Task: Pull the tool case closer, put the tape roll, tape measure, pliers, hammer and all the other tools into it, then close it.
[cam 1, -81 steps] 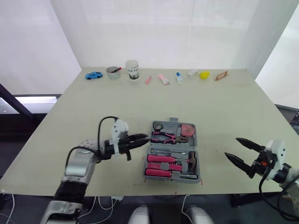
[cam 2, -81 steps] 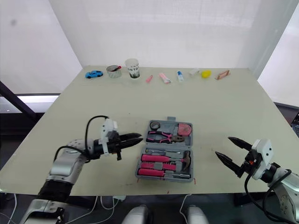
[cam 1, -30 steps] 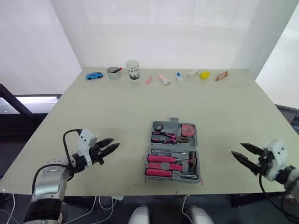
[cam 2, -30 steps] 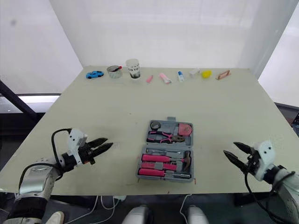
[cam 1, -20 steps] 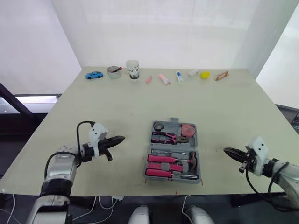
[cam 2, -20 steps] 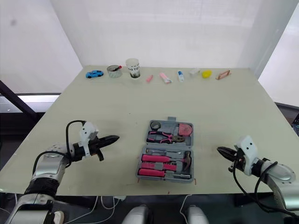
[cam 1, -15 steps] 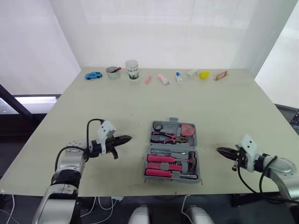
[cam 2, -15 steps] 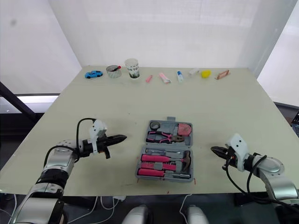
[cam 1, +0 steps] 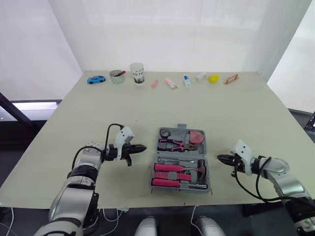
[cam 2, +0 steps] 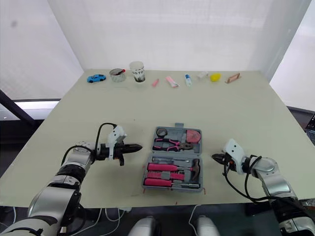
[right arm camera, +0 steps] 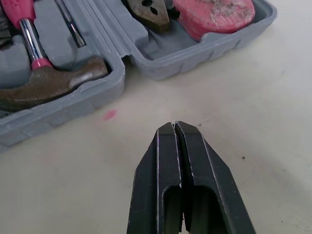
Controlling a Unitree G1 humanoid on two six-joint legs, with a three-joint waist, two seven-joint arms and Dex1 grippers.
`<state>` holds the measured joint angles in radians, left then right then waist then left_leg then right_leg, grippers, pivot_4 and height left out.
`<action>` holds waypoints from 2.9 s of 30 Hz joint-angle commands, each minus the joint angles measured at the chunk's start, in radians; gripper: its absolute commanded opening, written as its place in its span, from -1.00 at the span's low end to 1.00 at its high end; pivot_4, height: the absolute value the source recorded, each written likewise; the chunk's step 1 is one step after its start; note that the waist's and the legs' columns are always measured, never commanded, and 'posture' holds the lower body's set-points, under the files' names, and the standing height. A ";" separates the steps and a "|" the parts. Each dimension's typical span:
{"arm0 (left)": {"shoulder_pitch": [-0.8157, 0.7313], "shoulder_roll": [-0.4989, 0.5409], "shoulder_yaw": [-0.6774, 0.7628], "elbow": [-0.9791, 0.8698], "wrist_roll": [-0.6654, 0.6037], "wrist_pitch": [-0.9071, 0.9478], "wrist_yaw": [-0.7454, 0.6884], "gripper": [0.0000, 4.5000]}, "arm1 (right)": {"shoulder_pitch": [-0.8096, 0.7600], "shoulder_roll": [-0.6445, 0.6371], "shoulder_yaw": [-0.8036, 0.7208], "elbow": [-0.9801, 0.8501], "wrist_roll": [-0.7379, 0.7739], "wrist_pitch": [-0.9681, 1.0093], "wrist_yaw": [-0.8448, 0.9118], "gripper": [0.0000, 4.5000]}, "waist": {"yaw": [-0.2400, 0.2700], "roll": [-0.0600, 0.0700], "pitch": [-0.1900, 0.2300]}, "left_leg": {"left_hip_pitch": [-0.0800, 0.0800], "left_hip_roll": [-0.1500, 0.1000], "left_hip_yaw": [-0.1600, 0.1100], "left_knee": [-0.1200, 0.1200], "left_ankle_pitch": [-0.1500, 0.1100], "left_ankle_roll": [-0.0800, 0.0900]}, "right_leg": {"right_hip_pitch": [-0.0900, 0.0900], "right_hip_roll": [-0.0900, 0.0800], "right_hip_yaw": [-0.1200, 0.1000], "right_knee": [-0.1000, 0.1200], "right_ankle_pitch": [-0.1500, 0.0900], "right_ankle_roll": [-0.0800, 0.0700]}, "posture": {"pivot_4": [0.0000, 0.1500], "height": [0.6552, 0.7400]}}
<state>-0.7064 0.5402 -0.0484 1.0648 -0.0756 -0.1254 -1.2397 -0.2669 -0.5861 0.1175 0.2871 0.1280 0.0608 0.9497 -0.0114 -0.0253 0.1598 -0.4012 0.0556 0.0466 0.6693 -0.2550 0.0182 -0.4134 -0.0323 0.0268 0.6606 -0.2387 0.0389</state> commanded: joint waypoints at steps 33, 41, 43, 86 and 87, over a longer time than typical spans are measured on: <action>-0.072 -0.104 -0.050 0.062 0.106 -0.076 -0.036 -1.00 | -0.113 0.123 0.072 0.087 -0.062 -0.060 0.024 -0.98 | -0.001 0.000 0.000 | 0.000 0.000 -0.001 0.000 0.000 0.000 | 0.000 0.000 0.000 0.001 0.000 0.000 | 1.00 1.00; -0.054 -0.056 -0.047 0.072 0.116 -0.084 -0.038 -1.00 | -0.110 0.135 0.078 0.080 -0.063 -0.056 0.027 -0.98 | -0.004 0.000 0.000 | 0.000 0.000 -0.001 0.000 0.000 0.000 | 0.000 0.000 0.000 0.001 0.000 0.000 | 1.00 1.00; -0.046 -0.045 -0.047 0.071 0.116 -0.086 -0.041 -1.00 | -0.112 0.136 0.078 0.081 -0.064 -0.056 0.028 -0.98 | -0.006 0.000 0.000 | 0.000 0.000 -0.001 0.000 0.000 0.000 | 0.000 0.000 0.000 0.001 0.000 0.000 | 1.00 1.00; 0.035 -0.089 -0.077 -0.092 0.088 0.026 -0.175 -1.00 | -0.111 0.139 0.084 0.071 -0.060 -0.064 0.071 -0.98 | -0.005 0.000 0.000 | 0.001 0.000 0.000 0.000 0.000 0.000 | 0.000 0.001 0.000 0.001 0.000 0.000 | 1.00 1.00; 0.042 -0.089 -0.078 -0.107 0.085 0.033 -0.181 -1.00 | -0.108 0.137 0.084 0.068 -0.059 -0.063 0.076 -0.98 | -0.005 0.000 0.000 | 0.001 0.000 0.000 0.000 0.000 0.000 | 0.000 0.001 0.000 0.001 0.000 0.000 | 1.00 1.00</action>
<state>-0.6938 0.4708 -0.0887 0.9869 0.0093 -0.1099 -1.3744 -0.3706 -0.4558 0.1889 0.4093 0.0509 0.0165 0.9985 -0.0168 -0.0252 0.1597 -0.4002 0.0558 0.0462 0.6691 -0.2550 0.0182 -0.4132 -0.0318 0.0270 0.6618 -0.2387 0.0390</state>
